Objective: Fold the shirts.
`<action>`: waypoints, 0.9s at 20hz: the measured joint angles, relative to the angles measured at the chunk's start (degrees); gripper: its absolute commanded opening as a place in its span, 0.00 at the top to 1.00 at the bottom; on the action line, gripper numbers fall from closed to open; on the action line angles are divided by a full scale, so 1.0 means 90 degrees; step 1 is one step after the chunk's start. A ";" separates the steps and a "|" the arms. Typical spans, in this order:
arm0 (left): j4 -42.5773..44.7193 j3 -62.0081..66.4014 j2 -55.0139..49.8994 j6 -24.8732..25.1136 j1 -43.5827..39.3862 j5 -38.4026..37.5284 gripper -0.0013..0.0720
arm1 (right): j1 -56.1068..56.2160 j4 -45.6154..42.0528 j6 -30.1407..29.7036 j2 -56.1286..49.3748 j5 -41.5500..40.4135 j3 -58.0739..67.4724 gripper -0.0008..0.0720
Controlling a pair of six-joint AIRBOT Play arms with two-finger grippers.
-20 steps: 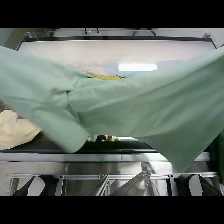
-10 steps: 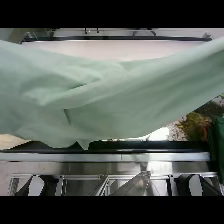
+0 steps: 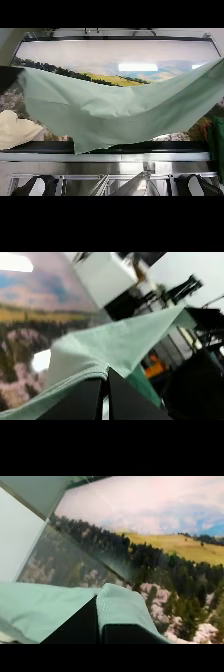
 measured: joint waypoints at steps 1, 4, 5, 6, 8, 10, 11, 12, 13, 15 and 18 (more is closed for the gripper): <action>-0.0022 0.0000 -0.0066 0.0112 -0.0352 -0.0044 0.95 | 0.0117 -0.0138 0.0027 -0.0015 0.0068 0.0002 0.97; -0.1239 0.0087 0.0155 0.0656 -0.1090 -0.0602 0.95 | 0.0277 -0.0308 0.0049 0.0272 0.0313 0.0092 0.97; -0.1778 0.0238 0.0345 0.0760 -0.1200 -0.0845 0.95 | 0.0299 -0.0306 0.0051 0.0447 0.0401 0.0197 0.97; -0.2266 0.0461 0.0539 0.0777 -0.1236 -0.1044 0.95 | 0.0313 -0.0304 0.0053 0.0612 0.0469 0.0340 0.97; -0.2873 0.1081 0.0872 0.0767 -0.1112 -0.1321 0.95 | 0.0333 -0.0262 0.0075 0.0916 0.0495 0.0780 0.97; -0.3247 0.1865 0.1047 0.0741 -0.0772 -0.1498 0.95 | 0.0340 -0.0253 0.0078 0.1127 0.0294 0.1287 0.97; -0.3330 0.2195 0.1027 0.0716 -0.0576 -0.1535 0.95 | 0.0342 -0.0257 0.0097 0.1175 0.0097 0.1523 0.97; -0.3373 0.2497 0.0928 0.0670 -0.0364 -0.1537 0.95 | 0.0342 -0.0301 0.0100 0.1180 -0.0095 0.1705 0.97; -0.3373 0.2766 0.0743 0.0624 -0.0143 -0.1545 0.95 | 0.0342 -0.0345 0.0104 0.1156 -0.0274 0.1843 0.97; -0.3240 0.3130 0.0240 0.0522 0.0160 -0.1557 0.95 | 0.0342 -0.0401 0.0119 0.0974 -0.0566 0.2013 0.97; -0.2227 0.3303 -0.0869 0.0459 0.0019 -0.1574 0.95 | 0.0420 -0.0413 -0.0044 0.0386 -0.0758 0.1829 0.97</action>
